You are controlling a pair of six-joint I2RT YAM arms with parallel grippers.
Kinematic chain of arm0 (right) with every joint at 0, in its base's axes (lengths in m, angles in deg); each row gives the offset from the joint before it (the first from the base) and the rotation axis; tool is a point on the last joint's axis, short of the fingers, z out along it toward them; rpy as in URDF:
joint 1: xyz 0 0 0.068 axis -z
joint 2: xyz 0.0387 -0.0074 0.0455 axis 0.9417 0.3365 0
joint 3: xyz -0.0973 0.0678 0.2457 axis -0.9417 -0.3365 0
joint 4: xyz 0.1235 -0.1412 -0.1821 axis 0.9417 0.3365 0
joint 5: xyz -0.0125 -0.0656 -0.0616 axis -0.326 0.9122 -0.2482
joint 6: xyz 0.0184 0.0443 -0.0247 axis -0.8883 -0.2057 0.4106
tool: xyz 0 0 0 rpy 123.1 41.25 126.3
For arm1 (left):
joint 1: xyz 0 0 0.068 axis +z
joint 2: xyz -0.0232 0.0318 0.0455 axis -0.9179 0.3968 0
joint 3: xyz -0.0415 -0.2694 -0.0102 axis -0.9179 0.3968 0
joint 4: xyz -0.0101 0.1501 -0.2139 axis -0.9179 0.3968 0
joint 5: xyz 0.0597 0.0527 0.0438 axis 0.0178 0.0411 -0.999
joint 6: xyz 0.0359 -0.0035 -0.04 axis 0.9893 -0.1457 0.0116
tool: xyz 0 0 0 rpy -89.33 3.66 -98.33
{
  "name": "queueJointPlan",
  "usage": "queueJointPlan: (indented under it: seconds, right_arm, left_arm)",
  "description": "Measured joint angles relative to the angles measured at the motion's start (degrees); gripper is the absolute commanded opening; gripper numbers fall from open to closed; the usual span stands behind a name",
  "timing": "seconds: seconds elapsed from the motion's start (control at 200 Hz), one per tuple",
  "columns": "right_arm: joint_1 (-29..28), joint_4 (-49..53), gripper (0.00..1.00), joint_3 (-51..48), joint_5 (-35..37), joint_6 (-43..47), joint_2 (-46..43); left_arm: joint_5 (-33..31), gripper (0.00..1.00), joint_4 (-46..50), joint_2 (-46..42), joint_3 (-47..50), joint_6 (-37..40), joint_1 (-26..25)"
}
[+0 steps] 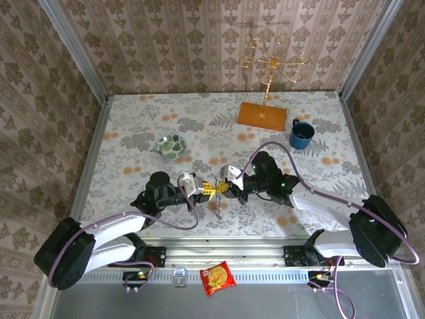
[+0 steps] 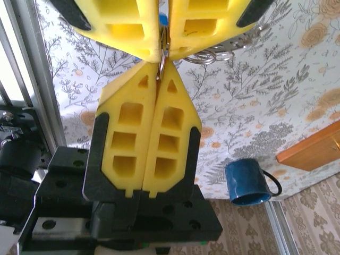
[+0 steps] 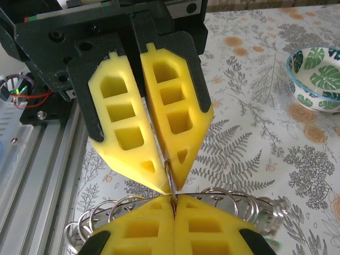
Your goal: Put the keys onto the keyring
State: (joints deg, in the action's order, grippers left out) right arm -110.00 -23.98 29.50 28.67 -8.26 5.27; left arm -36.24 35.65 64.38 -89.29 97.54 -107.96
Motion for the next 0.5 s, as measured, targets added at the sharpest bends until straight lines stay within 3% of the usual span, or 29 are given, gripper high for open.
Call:
queueJointPlan:
  seconds: [0.5]
  right_arm:
    - [-2.2,13.8,0.00,8.1,3.7,7.1,1.8]
  left_arm:
    - [-0.7,0.09,9.8,-0.5,-3.1,5.6,-0.3]
